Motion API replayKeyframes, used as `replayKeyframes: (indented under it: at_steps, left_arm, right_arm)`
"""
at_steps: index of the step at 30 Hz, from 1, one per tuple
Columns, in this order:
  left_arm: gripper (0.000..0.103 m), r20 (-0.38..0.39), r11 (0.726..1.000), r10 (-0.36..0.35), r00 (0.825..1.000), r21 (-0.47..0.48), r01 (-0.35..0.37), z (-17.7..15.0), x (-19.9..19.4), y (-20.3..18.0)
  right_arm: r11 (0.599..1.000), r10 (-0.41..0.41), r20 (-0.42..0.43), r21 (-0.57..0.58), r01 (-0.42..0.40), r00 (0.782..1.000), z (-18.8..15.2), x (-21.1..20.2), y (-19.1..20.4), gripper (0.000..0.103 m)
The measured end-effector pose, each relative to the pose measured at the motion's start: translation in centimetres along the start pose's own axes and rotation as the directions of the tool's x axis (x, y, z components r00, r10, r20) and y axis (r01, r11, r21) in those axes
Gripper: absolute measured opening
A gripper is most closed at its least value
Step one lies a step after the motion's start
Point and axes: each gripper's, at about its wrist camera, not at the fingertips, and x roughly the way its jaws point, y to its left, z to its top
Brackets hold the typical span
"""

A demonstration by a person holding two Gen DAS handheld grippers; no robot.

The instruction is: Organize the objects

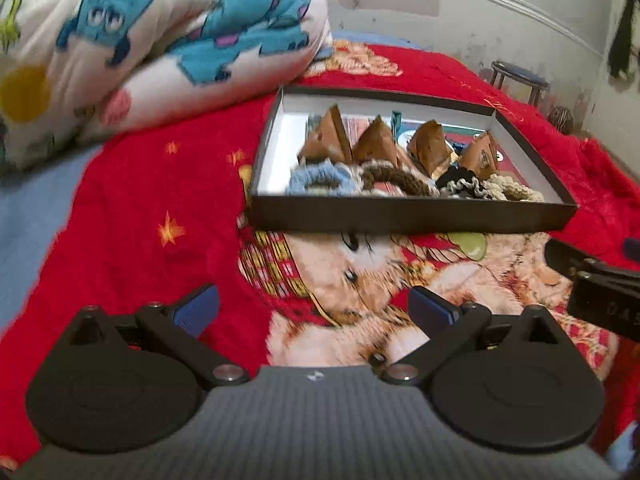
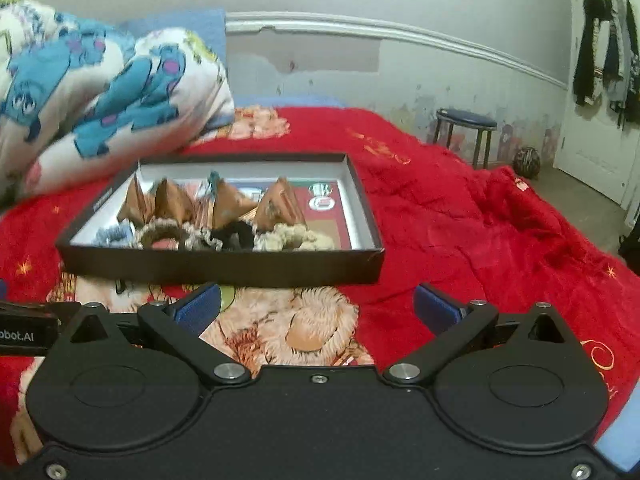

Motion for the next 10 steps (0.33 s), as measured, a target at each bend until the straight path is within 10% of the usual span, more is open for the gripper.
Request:
replayKeyframes:
  at_steps: [10]
  left_arm:
    - [0.103, -0.036, 1.0, -0.011, 0.999, -0.029, 0.009, -0.73, 0.26, 0.11]
  right_arm:
    - [1.0, -0.007, -0.055, 0.017, 0.008, 0.998, -0.17, 0.86, -0.31, 0.103]
